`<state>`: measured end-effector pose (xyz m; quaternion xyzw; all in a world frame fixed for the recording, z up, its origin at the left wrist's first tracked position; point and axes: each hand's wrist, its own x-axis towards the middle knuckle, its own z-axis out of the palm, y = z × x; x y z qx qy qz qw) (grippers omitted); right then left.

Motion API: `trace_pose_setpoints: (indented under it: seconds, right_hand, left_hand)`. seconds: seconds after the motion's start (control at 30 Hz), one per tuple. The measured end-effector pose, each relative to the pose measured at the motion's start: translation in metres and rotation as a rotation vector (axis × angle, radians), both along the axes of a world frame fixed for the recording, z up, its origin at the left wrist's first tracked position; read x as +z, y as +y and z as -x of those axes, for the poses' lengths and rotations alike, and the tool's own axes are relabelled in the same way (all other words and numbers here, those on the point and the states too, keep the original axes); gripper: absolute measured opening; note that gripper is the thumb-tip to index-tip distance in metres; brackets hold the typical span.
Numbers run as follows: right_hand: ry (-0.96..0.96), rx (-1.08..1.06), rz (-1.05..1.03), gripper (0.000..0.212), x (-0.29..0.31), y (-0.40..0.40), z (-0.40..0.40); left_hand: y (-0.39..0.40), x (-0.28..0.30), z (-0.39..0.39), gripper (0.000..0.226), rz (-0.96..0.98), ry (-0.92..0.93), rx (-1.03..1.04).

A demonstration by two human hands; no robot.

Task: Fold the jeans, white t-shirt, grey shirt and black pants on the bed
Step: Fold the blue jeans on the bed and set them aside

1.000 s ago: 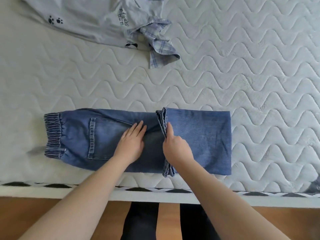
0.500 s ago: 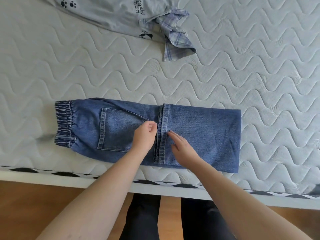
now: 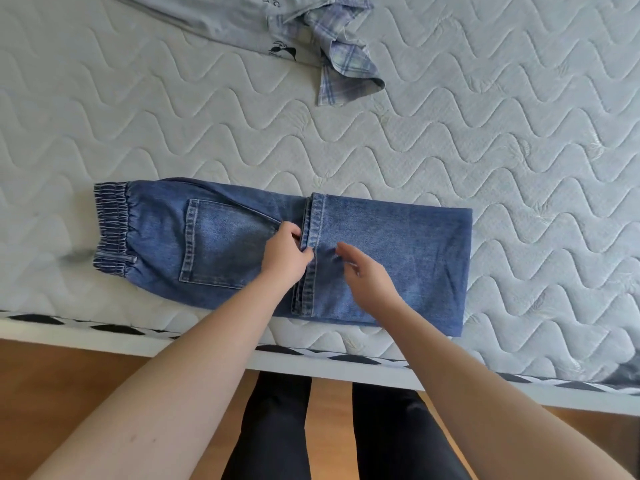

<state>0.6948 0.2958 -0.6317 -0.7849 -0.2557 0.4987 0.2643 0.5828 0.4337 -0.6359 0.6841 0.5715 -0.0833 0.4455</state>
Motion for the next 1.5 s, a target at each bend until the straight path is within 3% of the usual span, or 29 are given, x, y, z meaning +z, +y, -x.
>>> trace_pose_setpoints:
  seconds: [0.13,0.27,0.37,0.47,0.8,0.97,1.07,1.17,1.3,1.4,1.5]
  right_hand:
    - [-0.329,0.154,-0.178,0.049,0.001,0.019,-0.006]
    - [-0.465,0.341,-0.199,0.056,-0.006,0.045,-0.009]
    - [-0.494,0.508,-0.128,0.061,-0.019,0.054,-0.010]
    - [-0.545,0.641,0.045,0.080,-0.031,0.061,-0.004]
    - [-0.659,0.608,0.249,0.101,-0.020,0.083,0.024]
    - [-0.680,0.681,0.335,0.103,-0.018,0.094,0.027]
    - [-0.698,0.709,0.370,0.103,-0.020,0.099,0.027]
    - [-0.707,0.725,0.406,0.104,-0.022,0.102,0.028]
    - [-0.718,0.725,0.430,0.107,-0.025,0.104,0.030]
    - [-0.718,0.719,0.434,0.107,-0.025,0.104,0.031]
    - [-0.737,0.729,0.442,0.108,-0.026,0.103,0.031]
  left_hand:
    - [-0.009,-0.002,0.012,0.029,-0.002,-0.063,0.084]
    - [-0.017,-0.006,0.015,0.025,-0.034,-0.044,0.134]
    - [-0.022,-0.004,0.020,0.022,-0.068,-0.075,0.160]
    - [-0.021,0.000,0.028,0.021,-0.126,-0.134,0.172]
    - [0.037,0.016,0.093,0.035,-0.268,-0.159,0.128]
    - [0.084,0.011,0.137,0.034,-0.531,-0.049,0.008]
    - [0.109,0.007,0.161,0.047,-0.605,0.141,-0.052]
    - [0.132,0.001,0.186,0.064,-0.522,0.343,0.127]
    - [0.154,-0.006,0.211,0.086,-0.305,0.202,0.354]
    - [0.167,-0.012,0.224,0.078,-0.216,0.103,0.420]
    - [0.181,-0.002,0.225,0.044,0.002,0.017,0.579]
